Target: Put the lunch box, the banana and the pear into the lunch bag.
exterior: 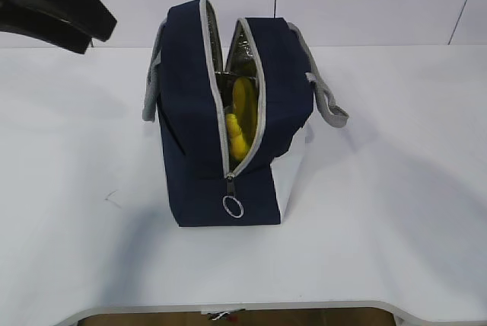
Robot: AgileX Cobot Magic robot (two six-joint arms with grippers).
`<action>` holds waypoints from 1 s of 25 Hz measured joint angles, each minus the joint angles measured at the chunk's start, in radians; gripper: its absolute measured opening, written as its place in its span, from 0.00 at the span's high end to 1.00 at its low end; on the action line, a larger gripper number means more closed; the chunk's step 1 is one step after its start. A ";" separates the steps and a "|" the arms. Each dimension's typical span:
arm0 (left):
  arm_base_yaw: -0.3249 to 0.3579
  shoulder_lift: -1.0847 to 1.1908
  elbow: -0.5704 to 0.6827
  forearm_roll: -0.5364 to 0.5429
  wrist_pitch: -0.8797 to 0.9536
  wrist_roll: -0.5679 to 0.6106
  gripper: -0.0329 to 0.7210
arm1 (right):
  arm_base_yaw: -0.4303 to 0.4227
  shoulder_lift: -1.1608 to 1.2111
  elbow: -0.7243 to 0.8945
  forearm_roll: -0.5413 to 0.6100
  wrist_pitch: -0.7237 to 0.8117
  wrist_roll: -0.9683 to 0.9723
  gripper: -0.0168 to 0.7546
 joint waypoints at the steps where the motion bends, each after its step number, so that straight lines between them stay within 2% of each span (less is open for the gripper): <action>1: -0.009 -0.023 0.000 0.035 0.004 -0.010 0.51 | 0.000 -0.026 0.041 0.002 0.000 -0.009 0.30; 3: -0.027 -0.077 0.000 0.111 0.012 -0.026 0.52 | 0.000 -0.095 0.130 0.002 0.000 -0.029 0.31; 6: -0.052 -0.147 0.000 0.166 0.021 -0.032 0.52 | 0.000 -0.205 0.278 0.004 -0.029 -0.062 0.32; 15: -0.061 -0.292 0.000 0.181 0.035 -0.032 0.55 | 0.000 -0.505 0.791 0.006 -0.400 -0.154 0.32; 21: -0.061 -0.308 0.000 0.181 0.037 -0.034 0.56 | 0.000 -0.481 0.882 0.019 -0.513 -0.163 0.33; 25: -0.061 -0.308 0.000 0.181 0.037 -0.034 0.56 | 0.014 -0.450 0.916 0.041 -0.586 -0.307 0.36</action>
